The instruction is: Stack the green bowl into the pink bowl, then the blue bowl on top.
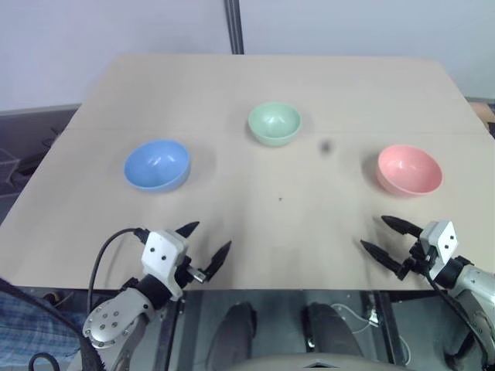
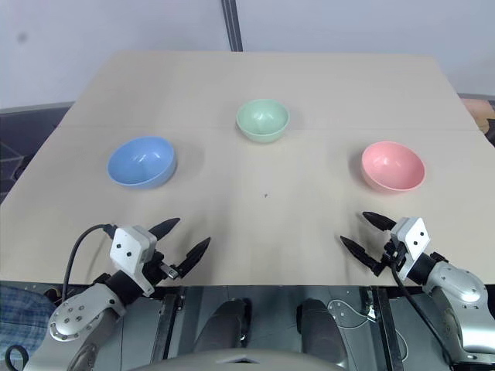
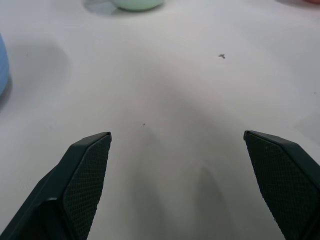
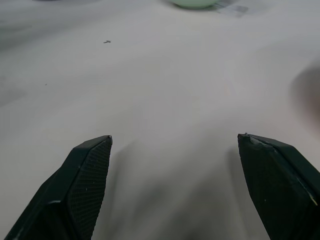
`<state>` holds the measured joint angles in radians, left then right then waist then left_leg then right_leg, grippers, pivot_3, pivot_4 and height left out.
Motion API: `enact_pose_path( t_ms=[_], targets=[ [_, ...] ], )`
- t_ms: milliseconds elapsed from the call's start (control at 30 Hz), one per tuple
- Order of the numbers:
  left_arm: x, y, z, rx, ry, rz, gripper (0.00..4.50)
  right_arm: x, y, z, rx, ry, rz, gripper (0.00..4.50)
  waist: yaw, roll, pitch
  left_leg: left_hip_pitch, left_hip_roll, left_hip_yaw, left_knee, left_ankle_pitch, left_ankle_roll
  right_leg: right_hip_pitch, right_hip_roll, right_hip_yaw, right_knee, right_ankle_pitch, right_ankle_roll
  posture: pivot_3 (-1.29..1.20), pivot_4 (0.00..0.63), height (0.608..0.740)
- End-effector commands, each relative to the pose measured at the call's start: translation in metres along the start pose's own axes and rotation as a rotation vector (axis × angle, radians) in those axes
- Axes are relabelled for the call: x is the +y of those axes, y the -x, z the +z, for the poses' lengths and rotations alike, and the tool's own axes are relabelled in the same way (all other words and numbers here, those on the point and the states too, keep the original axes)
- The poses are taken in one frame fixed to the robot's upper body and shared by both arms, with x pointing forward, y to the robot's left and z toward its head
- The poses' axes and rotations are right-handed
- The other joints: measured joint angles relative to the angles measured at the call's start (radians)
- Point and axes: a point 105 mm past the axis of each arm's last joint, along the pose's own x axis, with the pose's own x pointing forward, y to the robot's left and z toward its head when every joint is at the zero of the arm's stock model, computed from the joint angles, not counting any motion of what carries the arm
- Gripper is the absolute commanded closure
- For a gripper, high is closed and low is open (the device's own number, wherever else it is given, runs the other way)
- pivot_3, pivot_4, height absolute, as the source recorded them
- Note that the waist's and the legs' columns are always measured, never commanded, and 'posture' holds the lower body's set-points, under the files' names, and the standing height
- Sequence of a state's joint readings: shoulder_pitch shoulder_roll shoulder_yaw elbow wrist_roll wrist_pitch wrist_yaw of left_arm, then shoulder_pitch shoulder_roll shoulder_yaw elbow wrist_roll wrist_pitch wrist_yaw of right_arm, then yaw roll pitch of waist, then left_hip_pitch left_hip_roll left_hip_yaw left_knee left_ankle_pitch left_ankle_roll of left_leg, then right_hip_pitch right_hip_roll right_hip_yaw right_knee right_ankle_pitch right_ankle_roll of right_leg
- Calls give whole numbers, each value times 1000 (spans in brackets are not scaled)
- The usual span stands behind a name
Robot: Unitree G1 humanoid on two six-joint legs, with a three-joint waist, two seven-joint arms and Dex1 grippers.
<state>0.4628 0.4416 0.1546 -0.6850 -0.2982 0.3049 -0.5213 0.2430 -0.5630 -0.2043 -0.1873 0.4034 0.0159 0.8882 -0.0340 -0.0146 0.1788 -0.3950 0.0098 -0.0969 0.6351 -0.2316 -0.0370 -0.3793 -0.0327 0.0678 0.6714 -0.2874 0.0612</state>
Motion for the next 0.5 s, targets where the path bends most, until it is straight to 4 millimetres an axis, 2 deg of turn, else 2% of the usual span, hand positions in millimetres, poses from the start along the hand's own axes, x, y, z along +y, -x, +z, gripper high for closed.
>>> enact_pose_path(
  t_ms=[33,167,267,400,500],
  targets=[
    [-4,-1,11,-50,-23,-25,0,-2,0,18,-59,64,-1,294,0,0,0,0,0,0,0,0,0,0,0,0,0,0,0,0,150,740],
    [-10,-3,21,-111,-21,-66,0,-7,-8,39,-117,133,-10,294,-2,0,0,0,0,0,0,0,0,0,0,0,1,0,0,0,150,740],
    [-18,-4,42,-209,-19,-120,0,-18,-14,56,-155,173,-43,294,-2,0,0,1,0,1,1,0,0,0,0,0,1,0,0,0,150,740],
    [-33,-6,63,-300,-7,-228,0,-43,-21,63,-127,223,-160,294,2,0,0,0,0,0,1,0,0,0,0,0,2,0,0,0,150,740],
    [-43,-4,71,-320,-6,-320,0,-61,-26,71,-90,278,-233,294,1,0,0,0,0,0,1,0,0,0,0,1,1,0,0,0,150,740]
  ],
)
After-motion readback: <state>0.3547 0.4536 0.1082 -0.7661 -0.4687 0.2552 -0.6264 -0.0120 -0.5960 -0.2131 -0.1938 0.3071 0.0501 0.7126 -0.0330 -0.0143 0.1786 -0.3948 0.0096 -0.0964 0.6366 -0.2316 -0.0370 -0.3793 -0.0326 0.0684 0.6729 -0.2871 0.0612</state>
